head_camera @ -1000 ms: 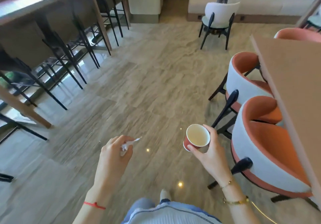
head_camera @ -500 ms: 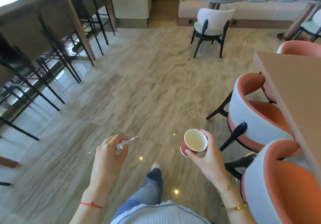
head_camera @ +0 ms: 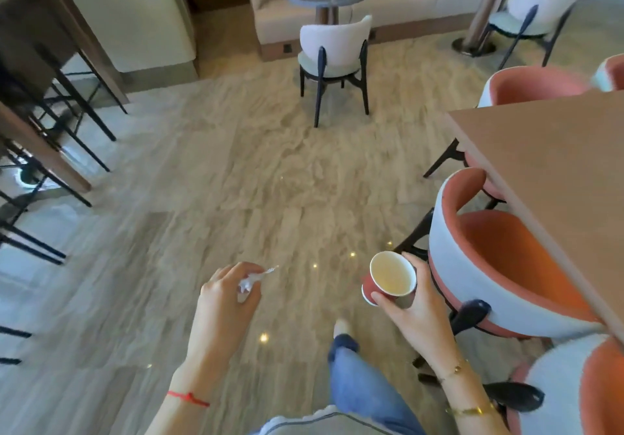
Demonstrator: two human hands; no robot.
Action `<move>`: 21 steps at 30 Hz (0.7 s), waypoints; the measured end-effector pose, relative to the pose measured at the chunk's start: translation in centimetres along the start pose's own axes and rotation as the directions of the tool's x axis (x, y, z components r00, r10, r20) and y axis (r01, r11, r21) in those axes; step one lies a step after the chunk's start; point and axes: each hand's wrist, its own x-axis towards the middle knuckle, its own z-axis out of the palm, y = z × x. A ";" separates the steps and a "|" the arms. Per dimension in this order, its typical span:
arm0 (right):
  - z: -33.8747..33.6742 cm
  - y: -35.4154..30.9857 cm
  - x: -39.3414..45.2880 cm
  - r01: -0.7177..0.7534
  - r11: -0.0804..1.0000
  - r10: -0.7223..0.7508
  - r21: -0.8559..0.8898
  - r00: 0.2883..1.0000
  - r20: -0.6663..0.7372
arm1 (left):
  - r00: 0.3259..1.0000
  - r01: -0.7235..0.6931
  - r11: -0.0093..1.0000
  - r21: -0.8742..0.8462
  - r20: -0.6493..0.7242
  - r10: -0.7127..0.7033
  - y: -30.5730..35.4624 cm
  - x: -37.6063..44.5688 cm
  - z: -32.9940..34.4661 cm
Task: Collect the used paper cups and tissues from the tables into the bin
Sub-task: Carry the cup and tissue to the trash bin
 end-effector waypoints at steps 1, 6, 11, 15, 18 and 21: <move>0.2 0.6 2.0 -0.007 1.000 0.007 -0.016 1.000 -0.012 | 1.000 -0.009 1.000 0.002 0.012 0.009 -0.1 2.4 0.9; 0.9 2.9 14.1 -0.024 0.999 0.022 -0.032 0.998 -0.063 | 0.999 -0.031 0.999 -0.016 0.027 0.031 0.1 15.2 6.1; -0.1 3.6 29.1 -0.053 0.999 0.053 0.001 0.995 -0.088 | 0.998 -0.038 0.999 -0.038 0.045 0.039 2.7 29.5 10.7; -1.5 3.5 40.8 -0.039 0.999 0.035 -0.033 0.995 -0.094 | 0.995 -0.082 0.996 -0.029 0.056 0.084 5.5 40.6 13.9; -2.0 3.7 48.1 -0.049 0.998 0.046 -0.032 0.994 -0.101 | 0.996 -0.083 0.996 -0.034 0.041 0.085 7.0 47.7 15.9; -1.8 4.8 54.4 -0.058 0.998 0.054 -0.039 0.993 -0.108 | 0.994 -0.092 0.995 -0.044 0.058 0.095 7.4 54.3 18.8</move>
